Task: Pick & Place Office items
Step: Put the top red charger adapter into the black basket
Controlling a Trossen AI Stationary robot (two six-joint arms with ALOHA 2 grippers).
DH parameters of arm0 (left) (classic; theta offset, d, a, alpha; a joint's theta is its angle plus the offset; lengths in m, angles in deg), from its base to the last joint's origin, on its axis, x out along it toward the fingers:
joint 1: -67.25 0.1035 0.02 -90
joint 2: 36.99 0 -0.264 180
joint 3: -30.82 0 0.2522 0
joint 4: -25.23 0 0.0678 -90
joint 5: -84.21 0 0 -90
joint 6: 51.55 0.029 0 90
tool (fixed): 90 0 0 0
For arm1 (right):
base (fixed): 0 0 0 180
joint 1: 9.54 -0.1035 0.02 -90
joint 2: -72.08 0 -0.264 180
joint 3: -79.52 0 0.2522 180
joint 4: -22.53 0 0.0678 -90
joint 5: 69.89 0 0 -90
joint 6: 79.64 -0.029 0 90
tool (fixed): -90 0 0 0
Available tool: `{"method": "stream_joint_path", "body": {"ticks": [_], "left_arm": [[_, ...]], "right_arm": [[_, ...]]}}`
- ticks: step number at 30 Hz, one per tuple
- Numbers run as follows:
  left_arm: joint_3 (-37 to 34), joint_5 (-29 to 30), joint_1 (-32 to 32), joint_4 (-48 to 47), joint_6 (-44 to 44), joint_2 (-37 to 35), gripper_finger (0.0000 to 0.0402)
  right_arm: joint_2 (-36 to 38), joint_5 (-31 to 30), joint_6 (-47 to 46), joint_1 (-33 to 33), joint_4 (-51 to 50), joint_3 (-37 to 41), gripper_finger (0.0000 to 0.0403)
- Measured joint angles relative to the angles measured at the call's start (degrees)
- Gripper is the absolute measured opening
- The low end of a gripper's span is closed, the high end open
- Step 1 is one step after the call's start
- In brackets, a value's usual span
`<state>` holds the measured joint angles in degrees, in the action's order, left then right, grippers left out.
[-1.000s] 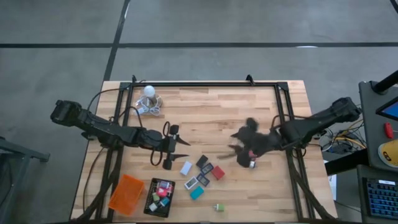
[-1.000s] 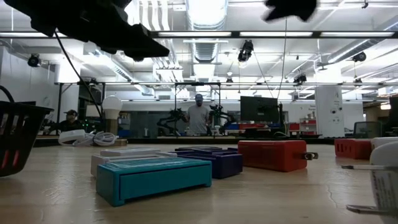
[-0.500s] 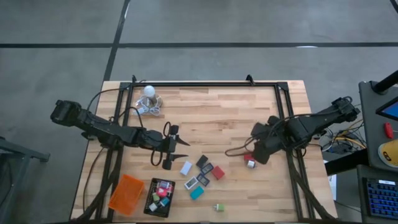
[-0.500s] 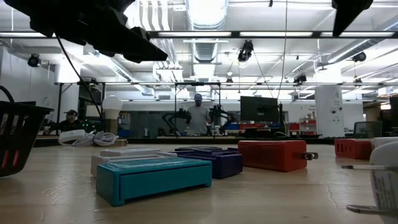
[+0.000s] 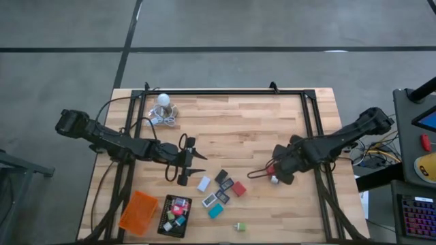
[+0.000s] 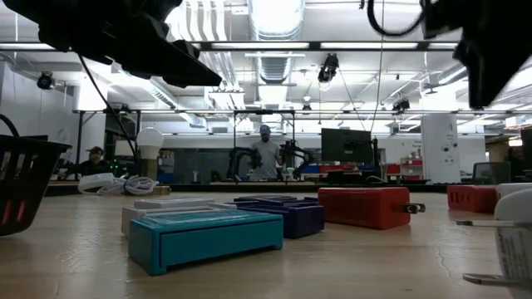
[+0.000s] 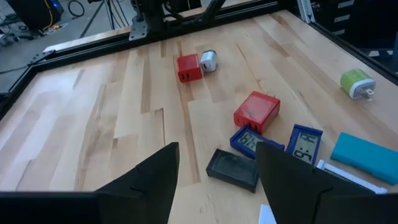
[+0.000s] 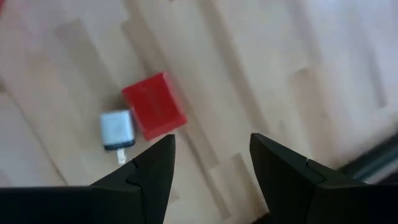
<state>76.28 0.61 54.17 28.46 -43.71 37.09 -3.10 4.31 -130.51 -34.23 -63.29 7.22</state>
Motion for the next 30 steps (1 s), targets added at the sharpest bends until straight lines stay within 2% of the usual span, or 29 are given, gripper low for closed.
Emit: {"method": "stream_joint_path", "body": {"ticks": [3,7,11,14,17,26,30], "left_arm": [[0.00,0.00,0.00,0.06,-0.13,0.00,0.0216],[0.00,-0.11,0.00,0.07,-0.13,0.00,0.0216],[0.00,-0.15,0.00,0.07,-0.13,0.00,0.0216],[0.00,-0.15,0.00,0.09,-0.04,0.00,0.0216],[-0.02,-0.15,0.00,0.09,0.16,0.00,0.0216],[-0.01,-0.15,0.00,0.09,0.28,0.00,0.0216],[-0.01,-0.15,0.00,0.09,0.28,0.00,0.0216]], "right_arm": [[0.00,1.88,2.72,-0.06,5.49,4.03,0.0203],[0.00,-0.59,5.28,0.55,10.50,9.24,0.0203],[0.02,-0.69,3.88,1.59,12.22,13.55,0.0203],[0.04,1.60,4.33,1.73,15.78,15.70,0.0203],[0.04,3.31,6.43,1.71,19.47,16.52,0.0203],[0.04,3.54,8.74,1.71,22.94,15.31,0.0203],[0.04,4.12,11.86,1.71,29.37,15.86,0.0203]]}}
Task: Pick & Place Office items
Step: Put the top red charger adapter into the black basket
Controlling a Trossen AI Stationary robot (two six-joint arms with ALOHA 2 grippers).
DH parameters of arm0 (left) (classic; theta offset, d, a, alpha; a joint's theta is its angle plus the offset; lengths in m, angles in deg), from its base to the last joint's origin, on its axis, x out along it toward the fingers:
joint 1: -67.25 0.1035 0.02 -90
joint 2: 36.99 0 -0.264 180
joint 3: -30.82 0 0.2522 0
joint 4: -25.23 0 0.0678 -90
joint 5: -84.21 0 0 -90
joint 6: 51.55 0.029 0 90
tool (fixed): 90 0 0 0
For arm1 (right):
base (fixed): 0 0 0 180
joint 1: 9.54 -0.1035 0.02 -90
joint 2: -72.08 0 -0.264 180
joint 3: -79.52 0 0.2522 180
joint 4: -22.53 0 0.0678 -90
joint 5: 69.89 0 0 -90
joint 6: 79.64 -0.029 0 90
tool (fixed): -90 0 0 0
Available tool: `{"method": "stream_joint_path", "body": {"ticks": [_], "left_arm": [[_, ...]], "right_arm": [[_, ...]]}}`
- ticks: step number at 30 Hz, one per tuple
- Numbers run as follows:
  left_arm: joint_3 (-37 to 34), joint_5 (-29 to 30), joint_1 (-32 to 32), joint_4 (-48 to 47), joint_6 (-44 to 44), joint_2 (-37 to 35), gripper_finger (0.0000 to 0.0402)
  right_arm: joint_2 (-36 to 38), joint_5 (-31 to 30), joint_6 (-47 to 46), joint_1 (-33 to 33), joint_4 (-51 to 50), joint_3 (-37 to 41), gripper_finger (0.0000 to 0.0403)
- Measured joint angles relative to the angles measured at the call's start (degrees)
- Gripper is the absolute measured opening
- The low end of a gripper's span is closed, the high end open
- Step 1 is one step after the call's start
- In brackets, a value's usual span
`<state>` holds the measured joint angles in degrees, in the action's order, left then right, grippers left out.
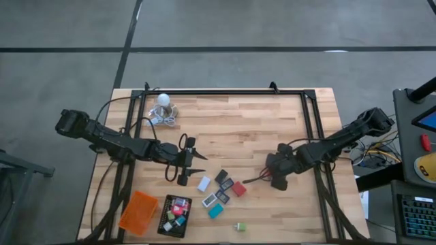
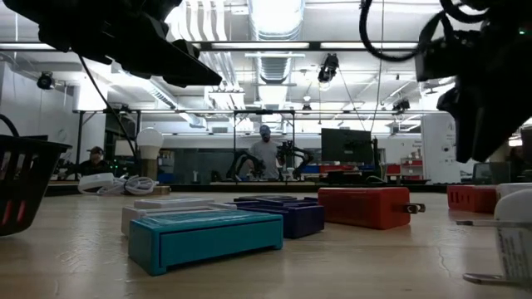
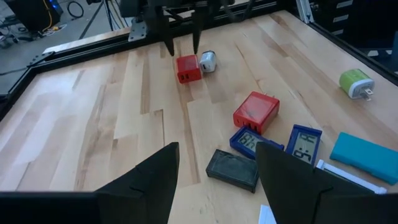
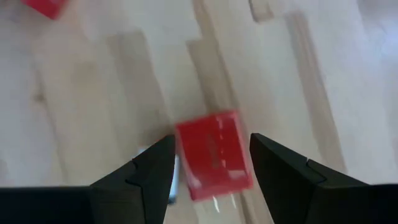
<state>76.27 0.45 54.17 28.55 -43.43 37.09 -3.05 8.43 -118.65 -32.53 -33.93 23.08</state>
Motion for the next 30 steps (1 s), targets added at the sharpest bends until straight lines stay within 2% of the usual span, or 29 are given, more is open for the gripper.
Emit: {"method": "stream_joint_path", "body": {"ticks": [6,16,24,30], "left_arm": [[-0.01,0.00,0.00,0.00,0.00,0.00,0.0216],[-0.01,0.02,0.00,0.00,0.00,0.00,0.0216],[-0.01,0.02,0.00,0.00,0.02,0.00,0.0216],[-0.01,0.02,0.00,-0.04,-0.02,0.00,0.0216]], "right_arm": [[-0.11,-3.70,0.66,0.00,1.87,0.20,0.0203],[-0.11,-2.78,-0.28,0.00,3.34,3.22,0.0203],[-0.45,1.20,-0.43,-0.02,14.49,7.68,0.0203],[-1.93,-2.33,0.27,-0.04,14.95,8.35,0.0203]]}}
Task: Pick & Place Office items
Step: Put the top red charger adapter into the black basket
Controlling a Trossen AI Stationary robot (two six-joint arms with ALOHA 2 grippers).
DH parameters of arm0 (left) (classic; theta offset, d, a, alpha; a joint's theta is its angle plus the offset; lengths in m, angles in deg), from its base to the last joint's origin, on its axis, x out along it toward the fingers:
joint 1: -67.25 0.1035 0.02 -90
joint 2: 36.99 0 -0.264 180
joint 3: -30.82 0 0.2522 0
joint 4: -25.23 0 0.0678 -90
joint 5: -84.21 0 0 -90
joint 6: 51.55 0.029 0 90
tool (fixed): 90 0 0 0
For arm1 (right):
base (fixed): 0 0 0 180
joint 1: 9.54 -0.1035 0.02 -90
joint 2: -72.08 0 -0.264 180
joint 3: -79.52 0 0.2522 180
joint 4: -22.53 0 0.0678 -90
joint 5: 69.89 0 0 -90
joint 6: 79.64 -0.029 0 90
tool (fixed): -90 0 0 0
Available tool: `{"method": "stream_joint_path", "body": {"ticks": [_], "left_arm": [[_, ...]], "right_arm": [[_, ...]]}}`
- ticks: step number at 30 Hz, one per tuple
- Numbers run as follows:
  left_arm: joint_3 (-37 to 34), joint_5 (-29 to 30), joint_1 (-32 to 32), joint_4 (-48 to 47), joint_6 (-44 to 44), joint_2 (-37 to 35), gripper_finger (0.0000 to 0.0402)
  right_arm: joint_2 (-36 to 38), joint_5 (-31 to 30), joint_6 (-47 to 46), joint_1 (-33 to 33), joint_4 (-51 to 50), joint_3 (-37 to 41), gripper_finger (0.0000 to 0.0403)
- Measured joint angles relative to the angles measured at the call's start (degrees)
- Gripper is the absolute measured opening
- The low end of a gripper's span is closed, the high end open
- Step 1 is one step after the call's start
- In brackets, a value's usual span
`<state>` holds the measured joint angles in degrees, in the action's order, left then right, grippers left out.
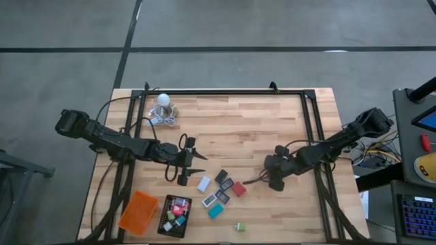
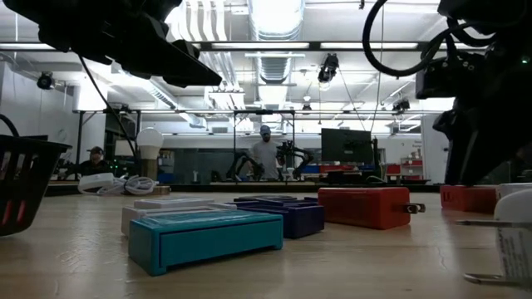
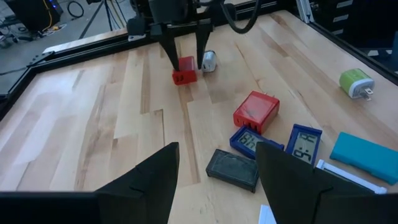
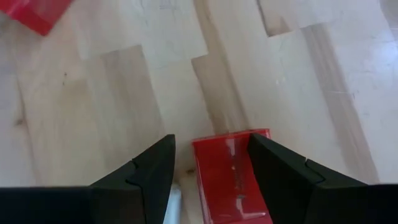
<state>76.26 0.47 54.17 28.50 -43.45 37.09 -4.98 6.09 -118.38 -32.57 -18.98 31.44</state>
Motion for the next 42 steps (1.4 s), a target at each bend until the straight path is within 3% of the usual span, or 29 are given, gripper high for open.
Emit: {"method": "stream_joint_path", "body": {"ticks": [7,19,27,36,42], "left_arm": [[0.00,0.00,0.00,0.00,-0.04,0.00,0.0216],[0.00,0.00,0.00,0.00,-0.17,0.00,0.0216],[0.00,0.00,0.00,0.01,-0.17,-0.01,0.0216],[-0.04,0.02,0.00,0.02,-0.17,-0.02,0.0216],[-0.04,0.02,0.00,0.02,-0.17,-0.02,0.0216]], "right_arm": [[-1.43,-0.41,2.58,0.02,-0.37,0.06,0.0203],[-2.18,-6.93,2.55,0.07,-0.03,0.22,0.0203],[-3.24,-5.91,2.71,0.15,15.72,0.43,0.0203],[-14.53,-6.90,5.08,0.22,25.02,-1.74,0.0203],[-18.56,-13.55,9.52,0.22,24.68,-8.89,0.0203]]}}
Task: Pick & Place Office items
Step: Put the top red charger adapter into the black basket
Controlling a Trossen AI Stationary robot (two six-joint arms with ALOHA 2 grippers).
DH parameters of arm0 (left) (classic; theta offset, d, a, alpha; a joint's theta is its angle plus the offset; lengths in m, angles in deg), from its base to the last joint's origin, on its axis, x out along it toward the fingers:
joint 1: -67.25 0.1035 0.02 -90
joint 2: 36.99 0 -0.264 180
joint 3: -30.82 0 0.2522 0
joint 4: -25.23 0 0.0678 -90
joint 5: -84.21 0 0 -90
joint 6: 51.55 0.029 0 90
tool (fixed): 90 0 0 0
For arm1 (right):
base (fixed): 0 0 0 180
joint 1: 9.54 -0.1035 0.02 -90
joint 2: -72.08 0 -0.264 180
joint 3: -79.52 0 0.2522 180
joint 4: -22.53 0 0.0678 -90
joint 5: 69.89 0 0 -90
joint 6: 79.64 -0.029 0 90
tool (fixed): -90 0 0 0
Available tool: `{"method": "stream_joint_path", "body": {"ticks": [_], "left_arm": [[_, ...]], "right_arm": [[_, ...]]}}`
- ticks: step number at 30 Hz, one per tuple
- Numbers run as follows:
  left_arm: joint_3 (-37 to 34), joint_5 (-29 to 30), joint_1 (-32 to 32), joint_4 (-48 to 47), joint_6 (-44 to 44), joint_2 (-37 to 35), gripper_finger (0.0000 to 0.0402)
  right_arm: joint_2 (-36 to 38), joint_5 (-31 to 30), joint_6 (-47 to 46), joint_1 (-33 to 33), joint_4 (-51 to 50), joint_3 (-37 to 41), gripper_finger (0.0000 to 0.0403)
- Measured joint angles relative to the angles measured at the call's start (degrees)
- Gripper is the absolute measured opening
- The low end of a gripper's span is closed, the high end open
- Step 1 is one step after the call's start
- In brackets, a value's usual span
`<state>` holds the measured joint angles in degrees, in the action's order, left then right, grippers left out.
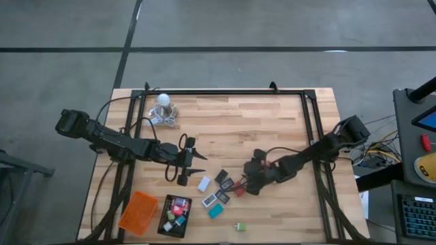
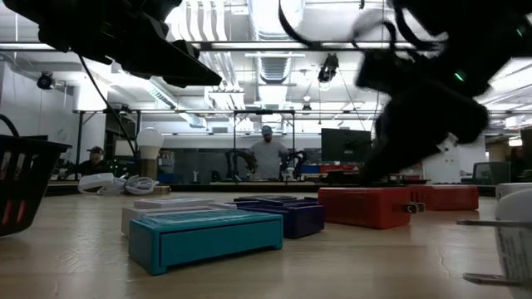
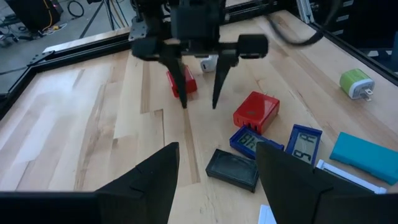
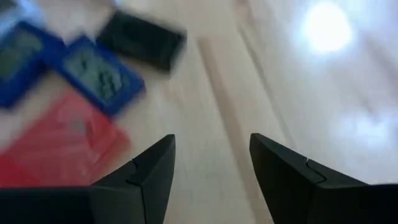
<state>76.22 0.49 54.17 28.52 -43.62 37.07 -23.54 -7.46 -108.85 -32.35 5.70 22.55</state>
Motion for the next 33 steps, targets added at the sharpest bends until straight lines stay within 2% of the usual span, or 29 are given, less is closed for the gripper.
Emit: {"method": "stream_joint_path", "body": {"ticks": [2,5,11,13,16,19,24,29,33], "left_arm": [[0.00,0.00,0.00,-0.01,0.00,0.00,0.0216],[0.00,0.00,0.00,-0.02,0.00,0.00,0.0216],[-0.07,0.00,0.00,-0.22,0.00,0.00,0.0216],[-0.09,0.00,0.00,-0.44,-0.09,0.00,0.0216],[-0.09,-0.02,0.00,-0.42,-0.30,0.00,0.0216],[-0.09,-0.02,0.00,-0.42,-0.44,0.00,0.0216],[-0.09,-0.02,0.00,-0.44,-0.44,0.00,0.0216],[-0.09,-0.02,0.00,-0.46,-0.45,0.00,0.0216],[-0.09,-0.02,0.00,-0.46,-0.44,0.00,0.0216]], "right_arm": [[0.00,-1.45,2.25,0.00,-3.42,-2.79,0.0203],[1.09,-1.99,5.49,0.00,-15.19,-7.92,0.0203],[3.66,-1.70,-6.49,-0.18,-48.14,-17.70,0.0203],[4.57,1.45,-8.31,-0.22,-53.30,-19.41,0.0203],[5.48,9.02,-6.83,-0.31,-55.14,-19.99,0.0203],[5.61,12.38,-6.93,-0.35,-54.70,-19.07,0.0203],[5.56,12.20,-8.79,-0.26,-52.64,-13.20,0.0203],[5.68,8.67,-14.14,-0.17,-47.99,-5.89,0.0203],[5.10,8.74,-17.62,-0.17,-47.65,-1.85,0.0203]]}}
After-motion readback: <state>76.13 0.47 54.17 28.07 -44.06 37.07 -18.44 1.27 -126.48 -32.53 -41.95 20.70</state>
